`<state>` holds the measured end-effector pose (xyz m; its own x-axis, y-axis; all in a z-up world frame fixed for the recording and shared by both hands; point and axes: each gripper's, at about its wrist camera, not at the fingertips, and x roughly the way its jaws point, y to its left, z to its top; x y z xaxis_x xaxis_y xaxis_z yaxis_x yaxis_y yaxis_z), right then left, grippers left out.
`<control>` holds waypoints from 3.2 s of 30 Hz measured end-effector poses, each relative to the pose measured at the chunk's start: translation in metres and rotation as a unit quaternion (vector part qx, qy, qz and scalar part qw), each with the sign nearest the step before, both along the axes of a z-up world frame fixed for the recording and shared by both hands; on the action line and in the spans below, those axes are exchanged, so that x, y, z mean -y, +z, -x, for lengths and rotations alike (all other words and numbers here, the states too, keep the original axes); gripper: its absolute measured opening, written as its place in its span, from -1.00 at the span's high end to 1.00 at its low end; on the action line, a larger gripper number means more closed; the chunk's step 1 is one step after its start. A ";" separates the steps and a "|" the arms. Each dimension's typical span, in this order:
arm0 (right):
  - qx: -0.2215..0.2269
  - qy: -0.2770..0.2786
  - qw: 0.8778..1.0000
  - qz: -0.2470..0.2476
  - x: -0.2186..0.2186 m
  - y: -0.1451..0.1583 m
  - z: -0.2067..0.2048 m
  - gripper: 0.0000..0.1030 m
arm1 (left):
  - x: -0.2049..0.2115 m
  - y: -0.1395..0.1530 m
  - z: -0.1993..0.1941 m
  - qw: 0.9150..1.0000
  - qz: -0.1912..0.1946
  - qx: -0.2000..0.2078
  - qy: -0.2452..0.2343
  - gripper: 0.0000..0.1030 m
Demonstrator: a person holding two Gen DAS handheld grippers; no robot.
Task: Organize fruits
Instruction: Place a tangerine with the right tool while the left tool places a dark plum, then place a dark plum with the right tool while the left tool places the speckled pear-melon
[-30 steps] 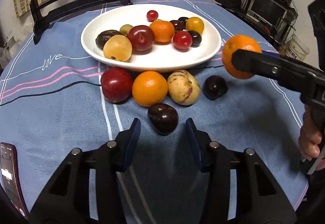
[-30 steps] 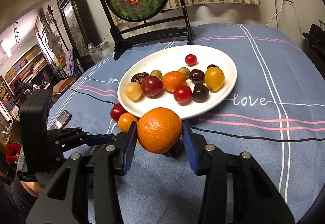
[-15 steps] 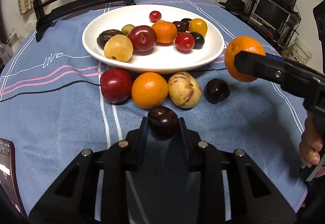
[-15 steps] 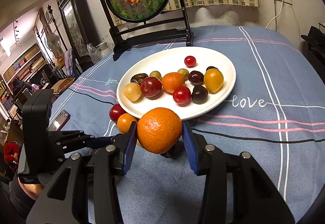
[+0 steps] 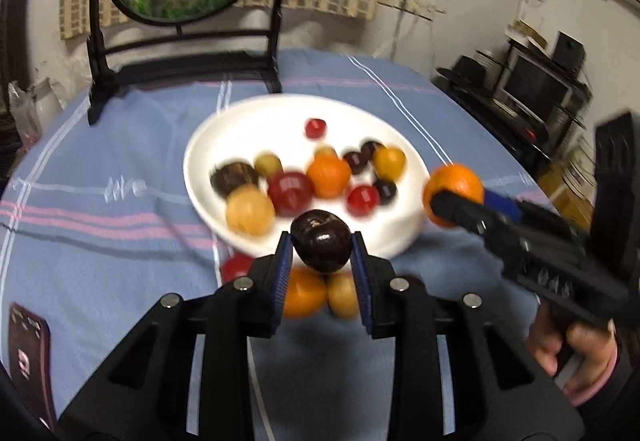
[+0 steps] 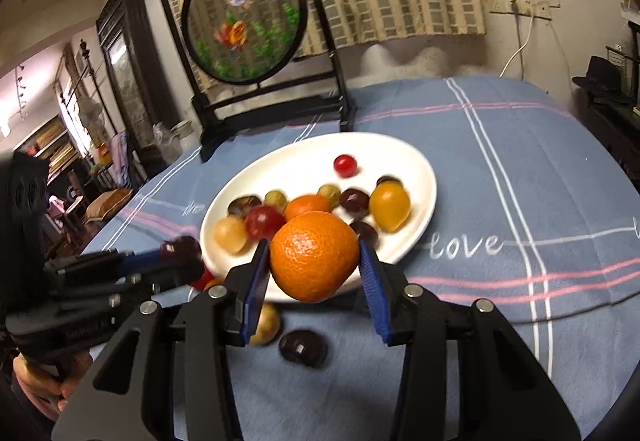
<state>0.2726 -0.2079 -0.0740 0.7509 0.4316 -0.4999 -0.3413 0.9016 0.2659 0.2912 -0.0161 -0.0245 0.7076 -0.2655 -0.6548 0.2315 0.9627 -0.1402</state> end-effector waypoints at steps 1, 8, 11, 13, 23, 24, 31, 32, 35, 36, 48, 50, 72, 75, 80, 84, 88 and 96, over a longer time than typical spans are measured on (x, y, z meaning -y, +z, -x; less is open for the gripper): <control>0.002 -0.003 1.000 -0.001 0.000 0.001 -0.004 0.13 | 0.002 0.002 -0.006 1.000 -0.005 0.003 0.005 0.42; 0.011 -0.025 1.000 0.012 -0.004 0.000 -0.043 0.14 | 0.010 -0.002 -0.068 0.998 -0.039 -0.006 0.042 0.42; 0.008 -0.030 0.999 0.013 -0.004 -0.003 -0.058 0.14 | 0.010 -0.004 -0.081 0.998 -0.043 -0.010 0.049 0.42; 0.004 -0.031 0.999 0.012 -0.005 -0.004 -0.063 0.14 | 0.009 -0.005 -0.085 0.998 -0.045 -0.011 0.052 0.42; -0.001 -0.023 0.999 0.032 -0.014 -0.007 -0.076 0.10 | -0.003 -0.003 -0.083 0.994 -0.055 0.006 0.092 -0.61; 0.005 -0.013 1.000 0.025 -0.012 -0.001 -0.070 0.09 | -0.006 0.002 -0.076 0.994 -0.056 0.017 0.097 -0.63; -0.010 0.030 0.999 0.033 -0.002 0.004 -0.025 0.04 | -0.040 0.012 -0.028 0.991 -0.024 0.032 0.124 -0.88; -0.013 0.040 0.998 0.044 -0.004 0.000 -0.017 0.05 | -0.047 0.008 -0.022 0.991 -0.016 0.024 0.129 -0.88; -0.033 0.069 0.994 0.076 -0.011 -0.013 0.001 0.05 | -0.059 -0.002 -0.012 0.990 0.005 0.003 0.139 -0.88; -0.043 0.078 0.992 0.085 -0.014 -0.017 0.005 0.05 | -0.062 -0.005 -0.009 0.990 0.009 -0.002 0.141 -0.88; -0.083 0.111 0.979 0.151 -0.036 -0.043 0.008 0.05 | -0.057 -0.006 0.001 0.988 -0.034 0.016 0.149 -0.88; -0.085 0.112 0.977 0.158 -0.039 -0.046 0.006 0.05 | -0.056 -0.004 0.002 0.988 -0.035 0.017 0.150 -0.88; -0.098 0.051 0.992 0.062 0.004 -0.027 -0.002 0.35 | 0.041 -0.032 0.035 0.985 -0.126 0.014 -0.116 0.15; -0.095 0.053 0.992 0.059 0.004 -0.025 -0.001 0.35 | 0.045 -0.041 0.030 0.984 -0.137 -0.001 -0.118 0.18; -0.096 0.054 0.992 0.053 0.005 -0.025 0.000 0.35 | 0.050 -0.047 0.020 0.983 -0.146 -0.011 -0.112 0.19; -0.094 0.055 0.993 0.048 0.005 -0.022 0.002 0.34 | 0.060 -0.051 0.018 0.980 -0.162 -0.010 -0.118 -0.03; -0.089 0.057 0.993 0.043 0.006 -0.018 0.004 0.34 | 0.075 -0.060 0.018 0.973 -0.199 -0.008 -0.120 -0.19; -0.086 0.047 0.995 0.031 0.013 -0.014 0.004 0.34 | 0.066 -0.062 0.012 0.978 -0.177 -0.024 -0.111 0.21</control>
